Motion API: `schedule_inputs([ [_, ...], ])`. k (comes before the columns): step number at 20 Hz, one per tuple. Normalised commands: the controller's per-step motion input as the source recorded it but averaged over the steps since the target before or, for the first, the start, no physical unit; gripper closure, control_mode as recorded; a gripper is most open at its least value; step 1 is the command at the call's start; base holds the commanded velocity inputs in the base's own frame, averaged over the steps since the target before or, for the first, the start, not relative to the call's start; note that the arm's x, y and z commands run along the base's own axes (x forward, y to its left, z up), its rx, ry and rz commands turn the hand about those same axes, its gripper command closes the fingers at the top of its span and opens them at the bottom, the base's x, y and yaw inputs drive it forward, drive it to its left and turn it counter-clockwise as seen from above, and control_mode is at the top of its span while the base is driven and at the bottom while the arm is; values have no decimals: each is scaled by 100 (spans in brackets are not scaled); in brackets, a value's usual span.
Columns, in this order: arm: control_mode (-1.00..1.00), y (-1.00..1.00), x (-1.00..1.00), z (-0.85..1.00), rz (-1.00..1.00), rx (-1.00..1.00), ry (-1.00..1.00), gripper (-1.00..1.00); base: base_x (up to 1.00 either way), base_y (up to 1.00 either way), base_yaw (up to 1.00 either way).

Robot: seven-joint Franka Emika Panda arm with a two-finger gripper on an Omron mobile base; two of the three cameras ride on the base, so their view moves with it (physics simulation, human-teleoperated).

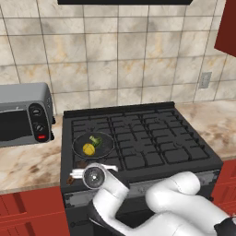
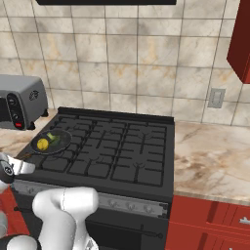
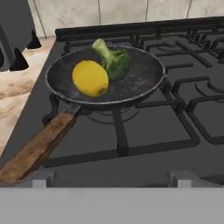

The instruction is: Put the lemon and broccoli in the pan. Then turn on the front left burner and set the heat to medium.

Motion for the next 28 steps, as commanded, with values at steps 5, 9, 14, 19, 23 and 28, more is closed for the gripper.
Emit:
schedule_inputs([
  [5, -100, 8, -15, -19, 0, 0, -41, -100, 0, 0, 0],
  [9, -100, 14, -26, 0, 0, 0, -30, -100, 0, 0, 0],
  [14, -100, 18, -9, -7, 0, 0, -29, -100, 0, 0, 0],
  [19, -100, 19, -1, -24, 0, 0, -26, -100, 0, 0, 0],
  [23, -100, 6, -5, -21, 0, 0, -13, -100, 0, 0, 0],
  [28, -100, 1, -4, -40, 0, 0, -4, -100, 0, 0, 0],
])
